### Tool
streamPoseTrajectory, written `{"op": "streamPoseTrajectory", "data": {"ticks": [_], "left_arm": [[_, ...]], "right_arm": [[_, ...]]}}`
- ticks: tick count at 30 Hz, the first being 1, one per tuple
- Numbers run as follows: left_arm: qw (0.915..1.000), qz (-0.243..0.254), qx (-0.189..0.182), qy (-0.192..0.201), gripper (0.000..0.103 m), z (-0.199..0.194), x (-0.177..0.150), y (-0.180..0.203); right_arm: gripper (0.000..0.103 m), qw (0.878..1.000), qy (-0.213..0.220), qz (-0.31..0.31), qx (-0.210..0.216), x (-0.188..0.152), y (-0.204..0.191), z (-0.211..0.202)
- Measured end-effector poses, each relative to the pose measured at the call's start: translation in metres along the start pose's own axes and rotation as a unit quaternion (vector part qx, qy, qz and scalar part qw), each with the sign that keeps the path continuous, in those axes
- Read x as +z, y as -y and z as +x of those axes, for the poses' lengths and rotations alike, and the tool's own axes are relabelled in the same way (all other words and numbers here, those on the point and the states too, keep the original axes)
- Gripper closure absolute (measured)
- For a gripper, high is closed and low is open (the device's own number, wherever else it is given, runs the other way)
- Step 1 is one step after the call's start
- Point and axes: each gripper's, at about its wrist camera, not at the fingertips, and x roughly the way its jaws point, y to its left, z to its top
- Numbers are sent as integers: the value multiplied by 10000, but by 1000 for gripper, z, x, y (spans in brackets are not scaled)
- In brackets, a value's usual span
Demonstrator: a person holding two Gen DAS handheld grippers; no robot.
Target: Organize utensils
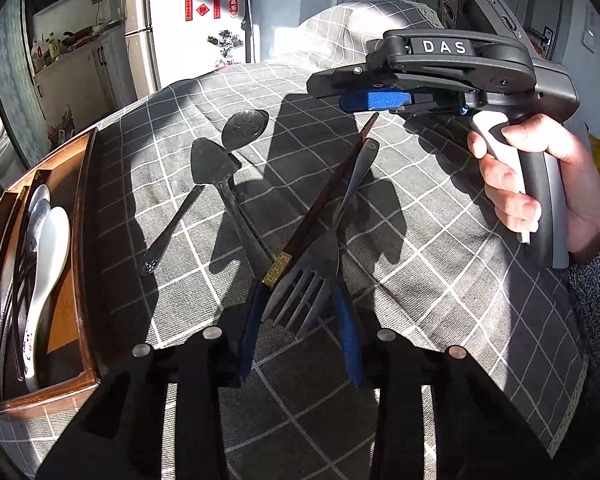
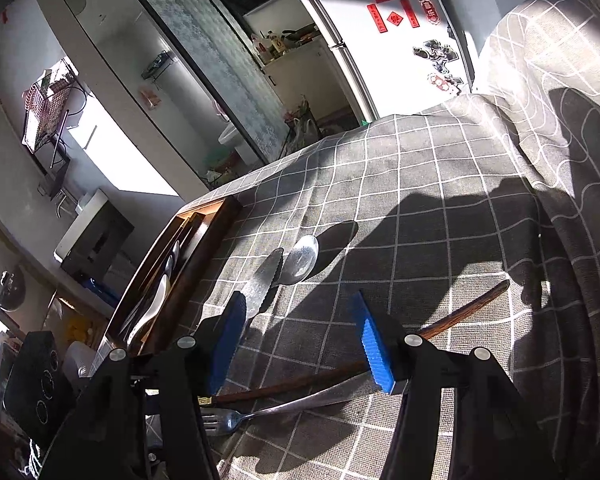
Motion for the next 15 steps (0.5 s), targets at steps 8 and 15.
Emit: {"op": "streamPoseTrajectory", "data": {"ticks": [8, 15], "left_arm": [[9947, 701, 690, 294, 78, -9, -8, 30], [9906, 952, 846, 489, 100, -15, -10, 42]], "right_arm": [[46, 9996, -225, 59, -167, -6, 1, 3], [46, 9967, -511, 633, 55, -27, 9, -15]]}}
